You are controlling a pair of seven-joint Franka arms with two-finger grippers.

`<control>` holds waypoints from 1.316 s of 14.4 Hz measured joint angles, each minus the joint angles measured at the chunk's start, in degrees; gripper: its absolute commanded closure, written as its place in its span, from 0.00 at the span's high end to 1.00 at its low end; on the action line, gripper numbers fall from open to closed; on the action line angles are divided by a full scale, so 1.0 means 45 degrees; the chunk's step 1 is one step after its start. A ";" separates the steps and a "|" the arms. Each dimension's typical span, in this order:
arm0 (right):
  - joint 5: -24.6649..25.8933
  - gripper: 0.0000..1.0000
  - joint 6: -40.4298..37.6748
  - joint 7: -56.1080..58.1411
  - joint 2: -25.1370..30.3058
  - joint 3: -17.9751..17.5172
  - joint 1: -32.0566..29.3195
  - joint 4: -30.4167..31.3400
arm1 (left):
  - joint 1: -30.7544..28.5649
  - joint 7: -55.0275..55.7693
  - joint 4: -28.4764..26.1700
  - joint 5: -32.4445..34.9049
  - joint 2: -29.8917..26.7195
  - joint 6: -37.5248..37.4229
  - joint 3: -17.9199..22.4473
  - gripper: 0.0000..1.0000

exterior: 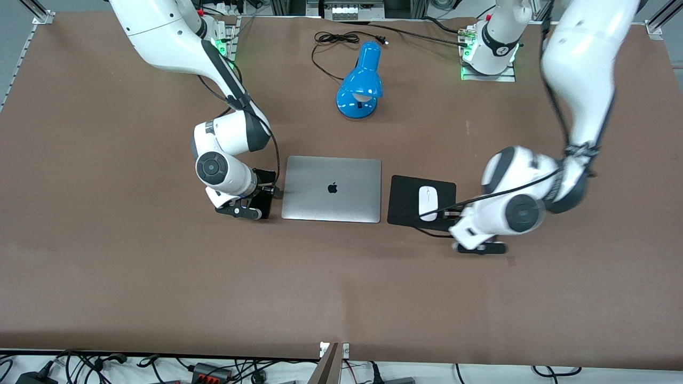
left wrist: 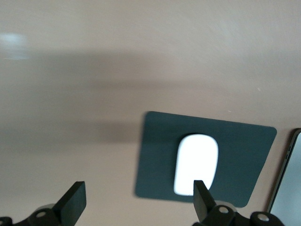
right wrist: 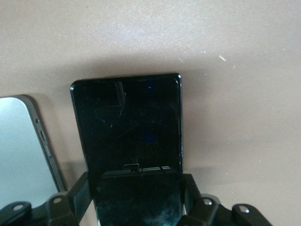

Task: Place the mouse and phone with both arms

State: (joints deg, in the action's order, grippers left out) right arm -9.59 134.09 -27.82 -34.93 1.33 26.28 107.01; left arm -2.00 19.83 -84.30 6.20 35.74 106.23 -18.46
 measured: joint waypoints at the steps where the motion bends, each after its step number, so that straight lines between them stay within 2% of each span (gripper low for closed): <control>1: -0.0001 0.27 0.0000 -0.0003 -0.0026 0.0000 0.0019 0.0000 | -0.0580 -0.0013 -0.0001 0.0000 -0.0518 -0.0412 0.0014 1.00; 2: -0.0001 0.29 -0.0001 -0.0005 -0.0039 0.0000 0.0023 0.0000 | -0.1197 -0.0170 0.0000 -0.0008 -0.0871 -0.0744 -0.0050 1.00; 3: -0.0001 0.51 -0.0005 -0.0005 -0.0049 0.0001 0.0028 0.0000 | -0.1822 -0.0433 0.0011 -0.0044 -0.1160 -0.1069 -0.0256 1.00; 4: -0.0001 0.92 -0.0010 -0.0005 -0.0062 0.0000 0.0038 0.0001 | -0.2261 -0.0577 0.0056 -0.0082 -0.1451 -0.1533 -0.0480 1.00; 5: -0.0002 1.00 -0.0013 -0.0010 -0.0074 0.0000 0.0056 0.0001 | -0.2475 -0.0601 0.0108 -0.0095 -0.1831 -0.2310 -0.0624 1.00; 10: -0.0003 1.00 -0.0032 -0.0022 0.0061 0.0090 0.0062 -0.0235 | -0.2561 -0.0586 0.0194 -0.0547 -0.4275 -0.4553 -0.0801 1.00; 12: -0.0002 1.00 -0.0346 -0.0021 0.0453 0.0214 0.0056 -0.0484 | -0.2563 -0.0582 0.0109 -0.0837 -0.4879 -0.4781 -0.0885 1.00; 16: 0.0157 1.00 -0.2642 0.0082 0.1684 0.0932 0.0038 -0.1875 | -0.2582 -0.0415 -0.0500 -0.1191 -0.5088 -0.4259 -0.1081 1.00; 19: 0.0846 1.00 -0.5000 0.0321 0.2161 0.1464 0.0023 -0.3601 | -0.2582 -0.0361 -0.2306 -0.1193 -0.6015 -0.2828 -0.1177 1.00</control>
State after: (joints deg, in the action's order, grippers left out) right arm -5.78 111.59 -26.38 -25.20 7.92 26.38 90.81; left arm -13.62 18.21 -94.67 0.83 8.67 93.51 -23.76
